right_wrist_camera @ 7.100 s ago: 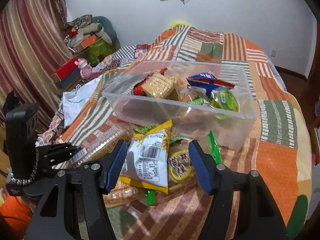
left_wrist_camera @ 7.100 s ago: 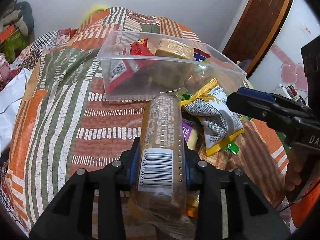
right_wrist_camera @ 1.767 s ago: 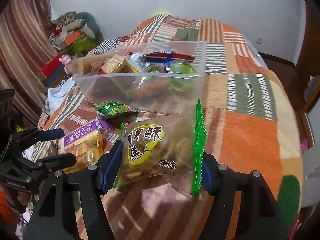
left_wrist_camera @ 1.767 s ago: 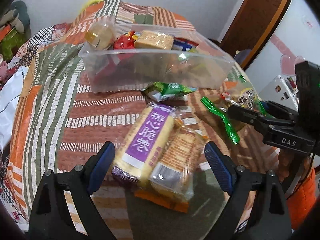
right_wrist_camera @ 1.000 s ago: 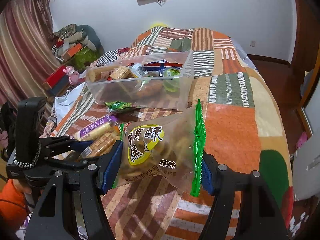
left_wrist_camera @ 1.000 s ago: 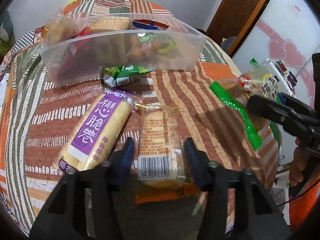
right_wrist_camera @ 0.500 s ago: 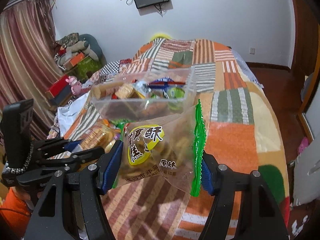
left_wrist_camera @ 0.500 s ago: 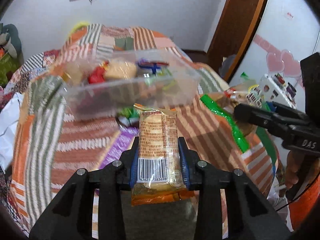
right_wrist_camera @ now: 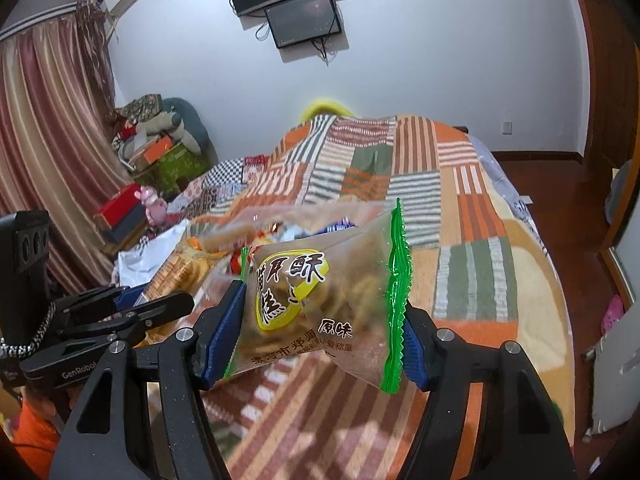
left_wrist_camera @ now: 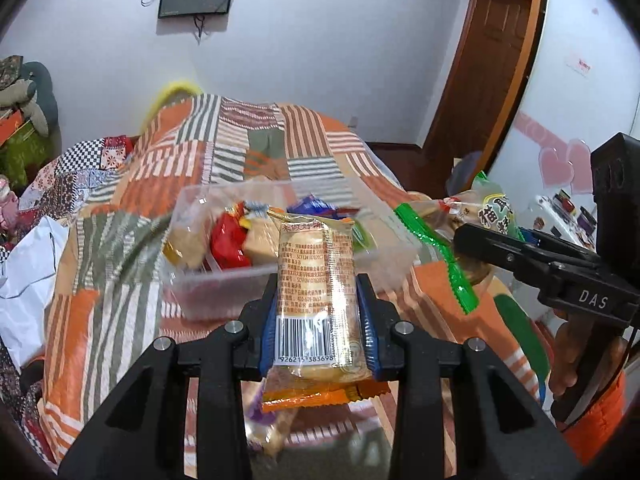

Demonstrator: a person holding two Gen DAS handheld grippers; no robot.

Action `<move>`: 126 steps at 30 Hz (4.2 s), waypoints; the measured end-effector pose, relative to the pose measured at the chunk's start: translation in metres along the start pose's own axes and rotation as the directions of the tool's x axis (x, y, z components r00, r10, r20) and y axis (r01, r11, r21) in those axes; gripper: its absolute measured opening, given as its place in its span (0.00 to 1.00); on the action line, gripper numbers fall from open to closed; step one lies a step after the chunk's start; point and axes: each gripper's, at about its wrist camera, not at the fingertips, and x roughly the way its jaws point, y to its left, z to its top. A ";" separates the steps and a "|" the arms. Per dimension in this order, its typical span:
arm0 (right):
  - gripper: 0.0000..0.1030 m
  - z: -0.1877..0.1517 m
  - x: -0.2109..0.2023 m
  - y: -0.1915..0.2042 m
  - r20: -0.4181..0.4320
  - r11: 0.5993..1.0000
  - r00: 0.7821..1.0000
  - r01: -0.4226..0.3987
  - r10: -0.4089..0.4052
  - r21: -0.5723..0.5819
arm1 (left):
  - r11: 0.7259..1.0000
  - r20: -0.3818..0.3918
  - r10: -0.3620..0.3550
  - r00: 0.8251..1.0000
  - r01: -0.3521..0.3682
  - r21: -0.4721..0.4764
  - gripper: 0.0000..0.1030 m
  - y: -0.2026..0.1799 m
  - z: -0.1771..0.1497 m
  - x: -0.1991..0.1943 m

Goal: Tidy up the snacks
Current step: 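Carry the cookie bag and wrapped cake into the clear box and release, then grasp the green pea-snack bag with right tool while left tool grasps the purple coconut roll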

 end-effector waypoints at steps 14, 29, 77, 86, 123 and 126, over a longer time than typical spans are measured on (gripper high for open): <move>0.63 0.040 0.038 0.005 0.038 1.000 0.999 0.011 -0.011 -0.009 | 0.999 0.029 0.012 1.000 -0.010 -0.054 0.34 0.032 0.044 0.032; 0.63 0.054 0.104 0.012 -0.045 0.999 0.998 0.042 -0.044 -0.030 | 0.995 -0.029 0.049 0.998 -0.051 -0.091 0.34 0.060 0.063 0.082; 0.74 0.012 0.028 0.023 -0.057 0.992 0.997 0.046 -0.053 -0.119 | 0.996 -0.086 0.092 0.992 -0.093 0.001 0.76 0.024 0.002 0.017; 0.74 -0.018 0.029 0.025 -0.120 0.991 0.991 0.041 -0.056 -0.129 | 0.998 -0.251 0.037 0.967 -0.051 -0.049 0.76 0.031 -0.052 0.052; 0.51 -0.048 0.129 0.056 -0.344 0.989 0.939 -0.024 -0.027 -0.144 | 0.988 -0.207 0.136 0.969 -0.147 -0.039 0.44 0.079 -0.094 0.048; 0.45 -0.050 0.123 0.058 -0.339 0.984 0.940 -0.031 -0.032 -0.178 | 0.989 -0.202 0.135 0.970 -0.144 -0.027 0.44 0.072 -0.094 0.045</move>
